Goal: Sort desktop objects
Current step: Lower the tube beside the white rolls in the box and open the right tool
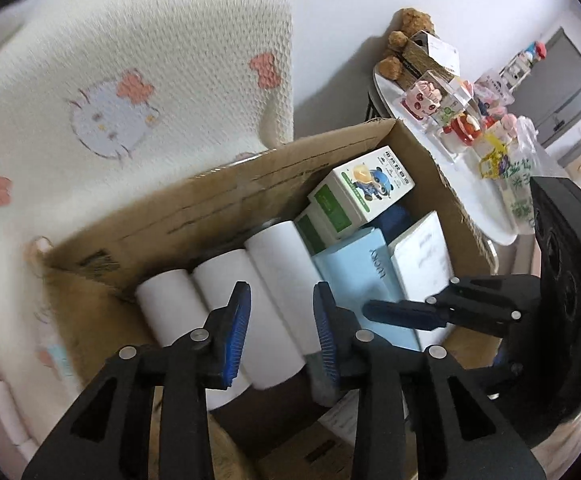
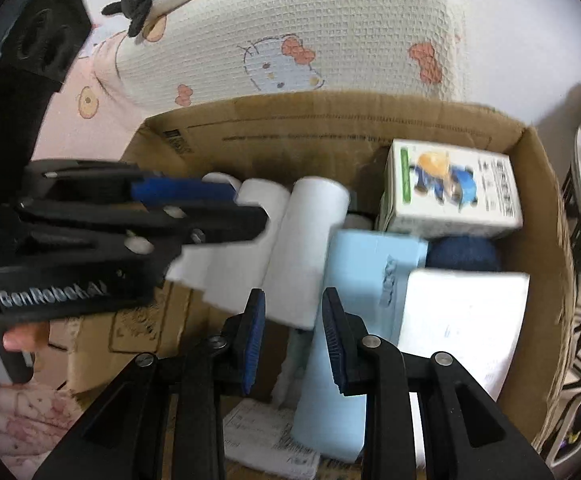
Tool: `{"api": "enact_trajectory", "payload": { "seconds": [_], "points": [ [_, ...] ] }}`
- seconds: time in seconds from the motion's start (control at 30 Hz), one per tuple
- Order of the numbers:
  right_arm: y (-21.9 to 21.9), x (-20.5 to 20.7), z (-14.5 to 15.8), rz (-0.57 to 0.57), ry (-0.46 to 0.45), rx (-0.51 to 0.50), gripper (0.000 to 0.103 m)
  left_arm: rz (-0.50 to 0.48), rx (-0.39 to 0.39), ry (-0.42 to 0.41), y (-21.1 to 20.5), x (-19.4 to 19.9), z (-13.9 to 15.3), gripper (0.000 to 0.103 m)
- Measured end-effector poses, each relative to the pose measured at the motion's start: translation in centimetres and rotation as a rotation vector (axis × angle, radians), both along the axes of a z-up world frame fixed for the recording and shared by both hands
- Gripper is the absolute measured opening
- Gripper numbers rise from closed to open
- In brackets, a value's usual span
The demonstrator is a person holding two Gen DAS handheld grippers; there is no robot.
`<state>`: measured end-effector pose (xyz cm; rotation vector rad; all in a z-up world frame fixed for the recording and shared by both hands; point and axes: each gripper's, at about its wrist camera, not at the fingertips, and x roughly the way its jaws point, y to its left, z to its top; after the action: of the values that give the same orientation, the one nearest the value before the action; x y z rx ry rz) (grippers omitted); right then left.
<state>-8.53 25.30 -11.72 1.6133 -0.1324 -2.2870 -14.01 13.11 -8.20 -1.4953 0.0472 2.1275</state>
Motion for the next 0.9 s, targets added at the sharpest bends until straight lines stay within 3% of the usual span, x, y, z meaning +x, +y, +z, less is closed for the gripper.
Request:
{"api": "enact_trajectory", "payload": {
  "seconds": [0.13,0.43,0.63,0.73,0.9],
  "points": [
    [-0.6,1.0,-0.4,-0.002,-0.064,-0.068,0.026,-0.041,-0.038,0.006,-0.7,1.7,0.1,0.036],
    [-3.2,1.8,-1.8,0.015,-0.111,-0.029,0.026,-0.124,-0.201,-0.035,-0.9,4.0,-1.8,0.034],
    [-2.9,0.9,-2.4,0.003,-0.143,-0.048,0.026,-0.137,-0.210,-0.029,-1.1,3.2,-2.2,0.030],
    [-2.7,0.4,-2.1,-0.002,-0.118,0.018,0.026,-0.135,-0.193,-0.046,-1.2,2.7,-2.2,0.030],
    [-1.9,-0.5,-3.1,-0.027,-0.182,-0.006,0.026,-0.130,-0.177,-0.047,-1.4,2.5,-1.9,0.030]
  ]
}}
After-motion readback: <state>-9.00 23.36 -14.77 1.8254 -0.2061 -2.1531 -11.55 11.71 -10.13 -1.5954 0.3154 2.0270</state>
